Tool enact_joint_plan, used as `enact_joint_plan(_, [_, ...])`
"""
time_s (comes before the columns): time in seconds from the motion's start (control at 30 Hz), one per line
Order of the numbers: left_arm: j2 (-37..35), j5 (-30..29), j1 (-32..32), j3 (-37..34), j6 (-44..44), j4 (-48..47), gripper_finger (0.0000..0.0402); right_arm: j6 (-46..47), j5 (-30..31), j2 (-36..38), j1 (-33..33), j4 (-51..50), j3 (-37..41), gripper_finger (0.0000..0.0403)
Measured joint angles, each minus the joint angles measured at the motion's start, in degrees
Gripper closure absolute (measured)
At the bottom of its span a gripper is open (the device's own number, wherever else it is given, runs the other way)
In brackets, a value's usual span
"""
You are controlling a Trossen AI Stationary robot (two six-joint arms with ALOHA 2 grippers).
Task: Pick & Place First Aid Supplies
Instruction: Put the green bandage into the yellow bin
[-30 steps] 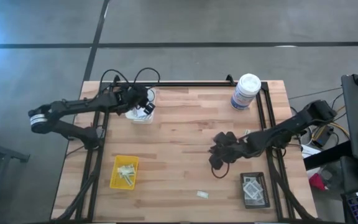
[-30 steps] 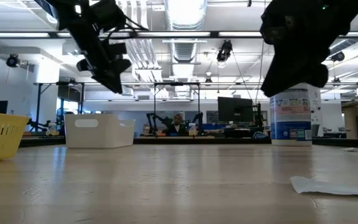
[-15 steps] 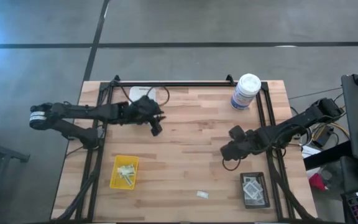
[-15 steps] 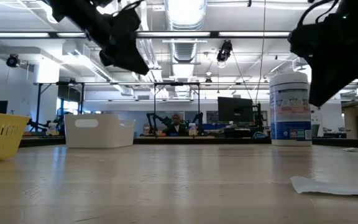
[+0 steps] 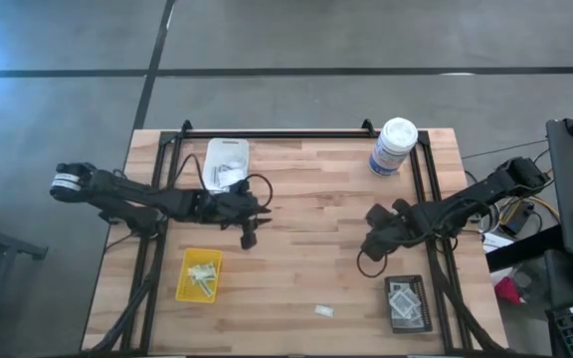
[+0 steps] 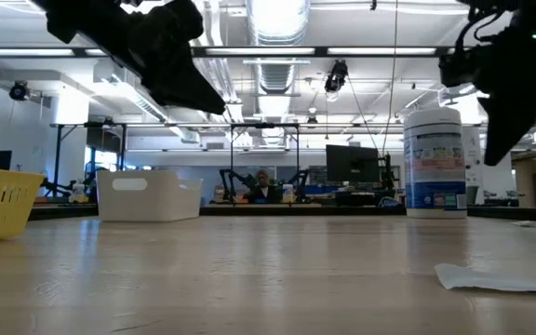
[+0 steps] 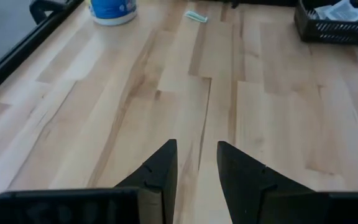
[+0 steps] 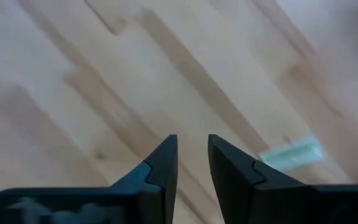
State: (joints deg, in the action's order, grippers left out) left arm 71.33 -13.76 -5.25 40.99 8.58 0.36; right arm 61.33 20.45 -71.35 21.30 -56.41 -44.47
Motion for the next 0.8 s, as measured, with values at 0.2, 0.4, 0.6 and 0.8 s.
enact_joint_plan(0.2, [0.0, -0.06, -0.01, -0.61, 0.33, 0.78, 0.0293, 8.95, -1.72, -0.07, -1.02, -11.16, 0.33, 0.0295])
enact_joint_plan(0.4, [0.0, -0.06, -0.01, -0.61, 0.35, 1.82, 0.0293, 12.36, -3.14, -0.11, -3.92, -13.24, 2.84, 0.0285])
enact_joint_plan(0.6, [0.0, -0.06, 0.02, -0.61, 0.35, 1.95, 0.0293, 6.09, -7.22, -0.28, -7.73, -12.23, 5.5, 0.0284])
enact_joint_plan(0.8, [0.0, -0.33, 0.02, -0.63, 0.07, 2.31, 0.0293, -6.4, -7.07, -2.53, -10.56, -10.06, 5.71, 0.0284])
